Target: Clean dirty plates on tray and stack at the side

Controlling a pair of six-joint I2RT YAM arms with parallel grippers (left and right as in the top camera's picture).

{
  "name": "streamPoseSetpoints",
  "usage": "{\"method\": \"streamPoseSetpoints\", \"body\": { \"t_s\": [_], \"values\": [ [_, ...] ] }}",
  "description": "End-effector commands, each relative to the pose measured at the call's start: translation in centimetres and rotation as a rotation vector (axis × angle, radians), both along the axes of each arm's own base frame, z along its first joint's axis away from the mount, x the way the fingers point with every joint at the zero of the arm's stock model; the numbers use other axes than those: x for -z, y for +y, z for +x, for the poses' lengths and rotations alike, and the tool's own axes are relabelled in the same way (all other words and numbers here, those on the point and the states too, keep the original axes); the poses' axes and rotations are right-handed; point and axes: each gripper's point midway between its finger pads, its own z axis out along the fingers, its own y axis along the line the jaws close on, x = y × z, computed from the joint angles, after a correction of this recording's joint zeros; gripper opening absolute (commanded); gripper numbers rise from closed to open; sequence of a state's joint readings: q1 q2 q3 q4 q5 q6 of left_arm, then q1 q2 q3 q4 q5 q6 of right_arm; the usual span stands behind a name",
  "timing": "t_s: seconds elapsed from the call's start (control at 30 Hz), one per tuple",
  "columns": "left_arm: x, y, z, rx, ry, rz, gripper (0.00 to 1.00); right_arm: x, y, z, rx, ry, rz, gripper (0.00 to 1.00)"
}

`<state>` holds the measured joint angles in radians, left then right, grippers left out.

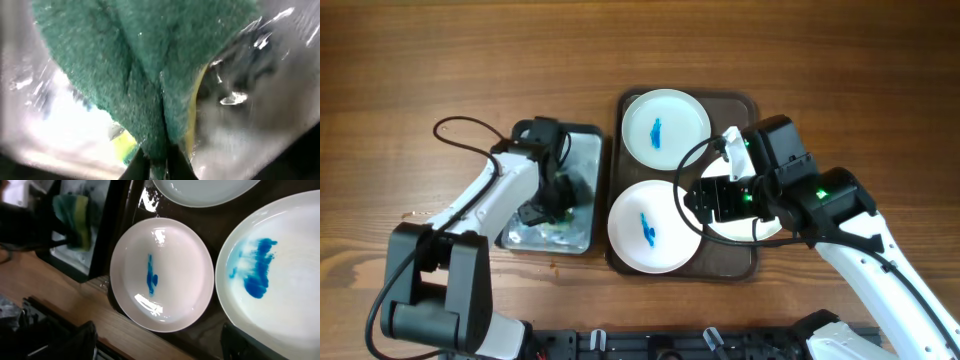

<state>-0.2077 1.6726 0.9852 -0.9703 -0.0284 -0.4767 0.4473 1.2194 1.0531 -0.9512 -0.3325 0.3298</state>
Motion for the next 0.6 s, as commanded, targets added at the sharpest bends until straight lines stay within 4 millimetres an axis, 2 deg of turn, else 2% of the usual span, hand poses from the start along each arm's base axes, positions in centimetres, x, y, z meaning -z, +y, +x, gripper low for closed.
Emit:
{"method": "streamPoseSetpoints", "body": {
  "t_s": [0.0, 0.07, 0.17, 0.23, 0.37, 0.43, 0.57],
  "values": [
    [-3.2, 0.5, 2.6, 0.0, -0.064, 0.039, 0.27, 1.4, -0.1, -0.7, -0.001, 0.046, -0.015, 0.72],
    [-4.2, 0.5, 2.9, 0.01, -0.07, 0.038, 0.4, 2.5, -0.3, -1.1, -0.002, 0.083, -0.032, 0.71],
    [-4.4, 0.9, 2.9, 0.002, -0.068, 0.038, 0.48, 4.9, -0.6, -2.1, -0.029, 0.147, -0.071, 0.67],
    [-4.1, 1.2, 2.9, -0.008, -0.068, 0.038, 0.49, 5.8, -0.8, -2.5, -0.035, 0.177, -0.086, 0.67],
    [-2.9, 1.9, 2.4, -0.031, -0.059, 0.041, 0.45, 6.7, -0.2, -3.4, -0.078, 0.222, -0.091, 0.67],
    [-1.7, 2.4, 2.1, -0.049, -0.059, 0.041, 0.43, 7.0, 0.2, -3.7, -0.096, 0.229, -0.099, 0.66],
    [1.4, 3.0, 1.9, -0.09, -0.089, 0.038, 0.32, 7.6, 0.4, -3.9, -0.075, 0.256, -0.111, 0.66]
  ]
}}
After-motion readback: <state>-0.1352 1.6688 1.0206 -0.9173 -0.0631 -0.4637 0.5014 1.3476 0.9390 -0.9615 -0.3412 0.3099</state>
